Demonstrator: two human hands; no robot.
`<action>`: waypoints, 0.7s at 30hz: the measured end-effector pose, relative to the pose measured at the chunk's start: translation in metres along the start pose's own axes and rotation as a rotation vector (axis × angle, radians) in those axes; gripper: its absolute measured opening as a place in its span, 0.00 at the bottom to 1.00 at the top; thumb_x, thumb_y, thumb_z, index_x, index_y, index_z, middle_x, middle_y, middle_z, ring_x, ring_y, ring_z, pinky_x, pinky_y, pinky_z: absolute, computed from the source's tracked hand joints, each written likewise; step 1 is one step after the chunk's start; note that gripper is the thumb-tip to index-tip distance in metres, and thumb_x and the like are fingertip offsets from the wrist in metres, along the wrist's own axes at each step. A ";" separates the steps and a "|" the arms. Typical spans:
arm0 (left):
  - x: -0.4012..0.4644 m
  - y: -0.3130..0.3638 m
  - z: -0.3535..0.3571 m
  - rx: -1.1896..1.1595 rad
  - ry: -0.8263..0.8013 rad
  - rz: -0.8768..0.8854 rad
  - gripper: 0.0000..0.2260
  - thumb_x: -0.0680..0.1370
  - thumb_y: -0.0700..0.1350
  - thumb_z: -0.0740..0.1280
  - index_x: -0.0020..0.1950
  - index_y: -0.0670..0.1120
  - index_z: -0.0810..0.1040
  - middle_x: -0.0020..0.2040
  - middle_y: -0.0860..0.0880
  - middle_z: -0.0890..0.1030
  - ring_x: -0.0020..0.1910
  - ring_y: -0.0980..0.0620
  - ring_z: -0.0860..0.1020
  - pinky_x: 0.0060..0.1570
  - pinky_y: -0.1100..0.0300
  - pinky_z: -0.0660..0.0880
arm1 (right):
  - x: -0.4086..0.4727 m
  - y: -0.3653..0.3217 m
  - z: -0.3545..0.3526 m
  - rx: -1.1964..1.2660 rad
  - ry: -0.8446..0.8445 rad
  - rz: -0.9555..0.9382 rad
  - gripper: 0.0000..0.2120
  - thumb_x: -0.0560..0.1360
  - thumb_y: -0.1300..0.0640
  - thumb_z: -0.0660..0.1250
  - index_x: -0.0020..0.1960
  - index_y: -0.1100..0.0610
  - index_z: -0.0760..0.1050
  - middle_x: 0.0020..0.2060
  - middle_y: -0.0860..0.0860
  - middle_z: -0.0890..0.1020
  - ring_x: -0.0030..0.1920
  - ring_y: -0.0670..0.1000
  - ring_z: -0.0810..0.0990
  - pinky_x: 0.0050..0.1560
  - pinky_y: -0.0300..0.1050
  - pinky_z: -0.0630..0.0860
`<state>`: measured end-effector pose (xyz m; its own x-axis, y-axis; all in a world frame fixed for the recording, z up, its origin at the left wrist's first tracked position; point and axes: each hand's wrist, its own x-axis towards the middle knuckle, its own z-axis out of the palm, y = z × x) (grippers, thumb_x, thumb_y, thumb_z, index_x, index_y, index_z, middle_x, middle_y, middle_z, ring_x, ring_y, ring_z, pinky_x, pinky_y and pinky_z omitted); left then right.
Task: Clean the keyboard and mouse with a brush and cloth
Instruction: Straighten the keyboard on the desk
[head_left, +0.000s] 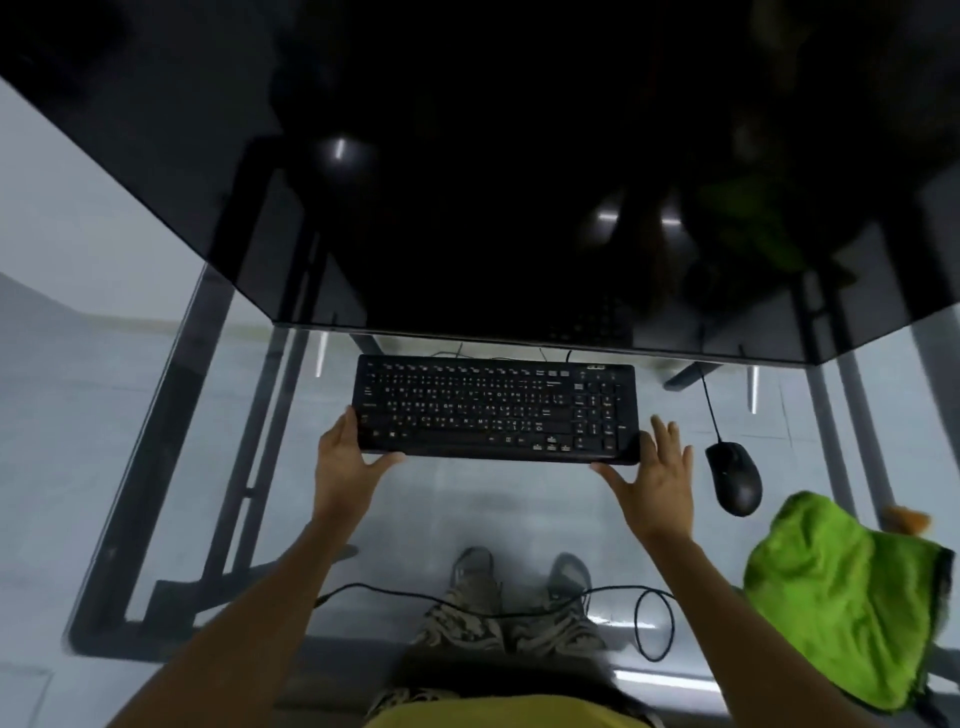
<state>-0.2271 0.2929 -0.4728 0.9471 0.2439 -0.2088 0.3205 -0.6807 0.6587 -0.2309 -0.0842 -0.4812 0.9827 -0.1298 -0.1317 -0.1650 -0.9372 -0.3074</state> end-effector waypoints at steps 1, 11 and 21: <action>0.010 0.001 -0.001 -0.002 0.002 0.018 0.33 0.67 0.56 0.76 0.69 0.52 0.68 0.58 0.51 0.77 0.58 0.48 0.75 0.57 0.47 0.76 | 0.006 -0.003 0.000 -0.006 0.003 -0.001 0.37 0.71 0.34 0.60 0.66 0.63 0.70 0.73 0.60 0.64 0.76 0.60 0.55 0.75 0.59 0.49; 0.079 0.022 0.005 0.048 0.085 0.075 0.37 0.67 0.51 0.78 0.72 0.47 0.67 0.63 0.44 0.73 0.63 0.45 0.69 0.60 0.49 0.72 | 0.074 -0.015 -0.002 -0.064 0.031 0.014 0.36 0.73 0.35 0.60 0.67 0.63 0.69 0.73 0.60 0.64 0.76 0.59 0.55 0.75 0.58 0.46; 0.054 0.033 0.017 0.161 0.082 0.057 0.43 0.73 0.53 0.72 0.78 0.41 0.51 0.77 0.40 0.57 0.75 0.41 0.56 0.74 0.45 0.58 | 0.071 -0.010 -0.011 -0.079 0.031 -0.046 0.38 0.75 0.36 0.59 0.73 0.63 0.63 0.73 0.60 0.65 0.75 0.57 0.60 0.76 0.55 0.49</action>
<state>-0.1646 0.2715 -0.4749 0.9611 0.2533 -0.1103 0.2718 -0.7950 0.5423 -0.1587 -0.0873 -0.4767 0.9915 -0.0949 -0.0894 -0.1137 -0.9648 -0.2371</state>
